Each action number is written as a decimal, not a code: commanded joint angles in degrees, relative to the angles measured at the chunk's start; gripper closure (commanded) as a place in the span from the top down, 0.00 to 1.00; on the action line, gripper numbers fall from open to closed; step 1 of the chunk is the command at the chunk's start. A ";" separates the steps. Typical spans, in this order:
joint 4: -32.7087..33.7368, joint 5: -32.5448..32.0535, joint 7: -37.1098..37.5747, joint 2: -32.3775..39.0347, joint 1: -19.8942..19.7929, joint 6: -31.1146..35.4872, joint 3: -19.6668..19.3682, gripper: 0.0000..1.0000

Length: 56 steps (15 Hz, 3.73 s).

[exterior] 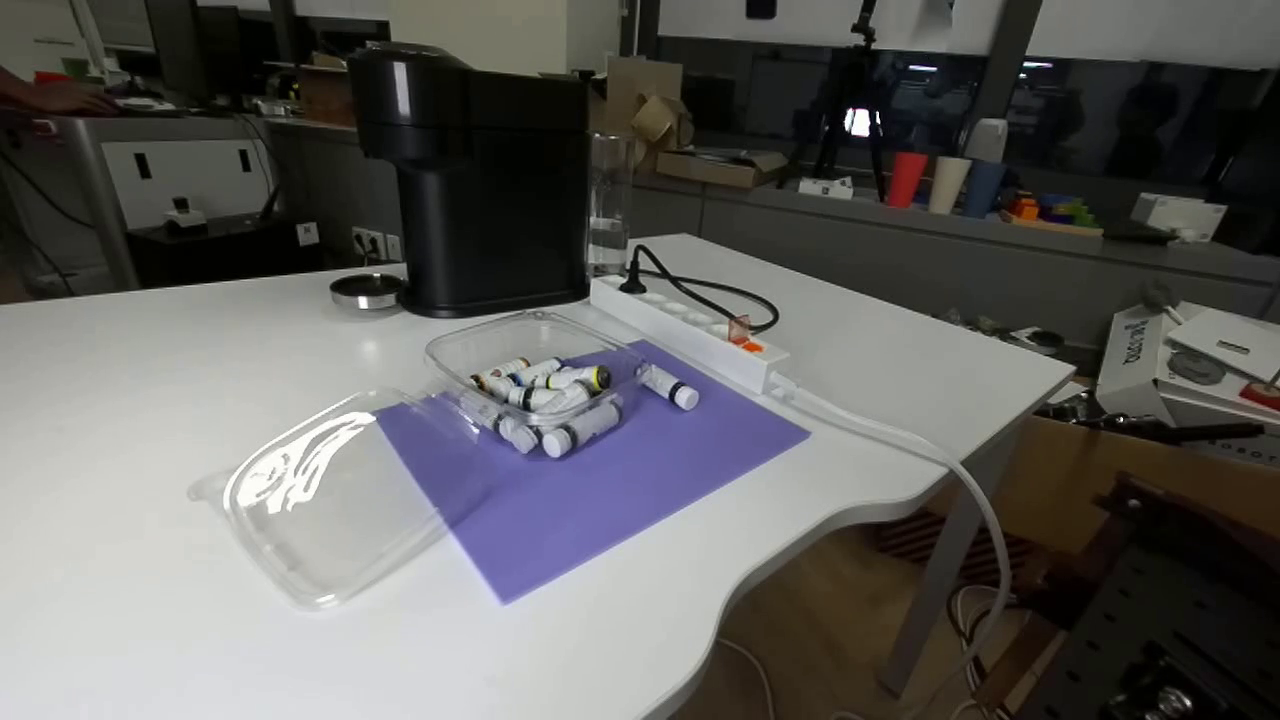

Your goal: Pick up the bottle, put it in the bowl and close it

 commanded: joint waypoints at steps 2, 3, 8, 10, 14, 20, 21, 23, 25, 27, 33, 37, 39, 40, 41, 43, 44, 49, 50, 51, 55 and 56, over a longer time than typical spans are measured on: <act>-4.37 1.07 6.03 4.93 -0.14 7.99 1.20 1.00; -4.90 2.54 5.23 6.30 0.08 8.89 1.10 1.00; -5.74 5.67 3.30 10.28 0.02 8.91 1.49 1.00; -5.67 5.66 3.29 10.65 0.02 9.23 1.51 1.00; -5.08 9.51 1.04 14.36 0.08 10.42 1.38 1.00; -3.02 12.72 0.26 24.60 -0.51 14.25 1.85 1.00; -2.40 12.96 0.28 26.25 -0.66 14.53 1.94 1.00; -1.01 13.54 0.49 29.31 -0.97 14.93 2.06 1.00; 0.69 13.37 0.99 32.34 -1.20 15.16 1.96 1.00; 2.76 13.02 1.17 35.39 -1.52 14.99 1.84 1.00; 8.01 13.13 0.96 41.55 -2.57 14.43 2.28 1.00; 10.93 13.18 0.96 44.53 -2.68 14.38 2.86 1.00; 11.97 13.27 0.78 45.44 -2.69 14.32 3.39 1.00; 12.46 13.17 0.87 45.88 -2.59 14.33 3.50 1.00; 12.86 13.25 0.89 46.22 -2.60 14.31 3.70 0.82; 13.39 13.25 0.85 46.68 -2.67 14.19 3.81 0.68; 13.47 13.24 0.82 46.64 -2.71 14.11 3.80 0.60; 13.75 13.32 0.48 46.34 -2.73 14.40 4.46 0.25; 13.77 13.33 0.54 46.50 -2.68 14.29 4.56 0.19; 13.76 13.47 0.47 46.55 -2.72 14.03 4.76 0.13; 13.65 13.84 0.33 46.37 -2.76 13.36 4.95 0.05; 13.61 13.85 0.28 46.20 -2.80 13.28 4.95 0.04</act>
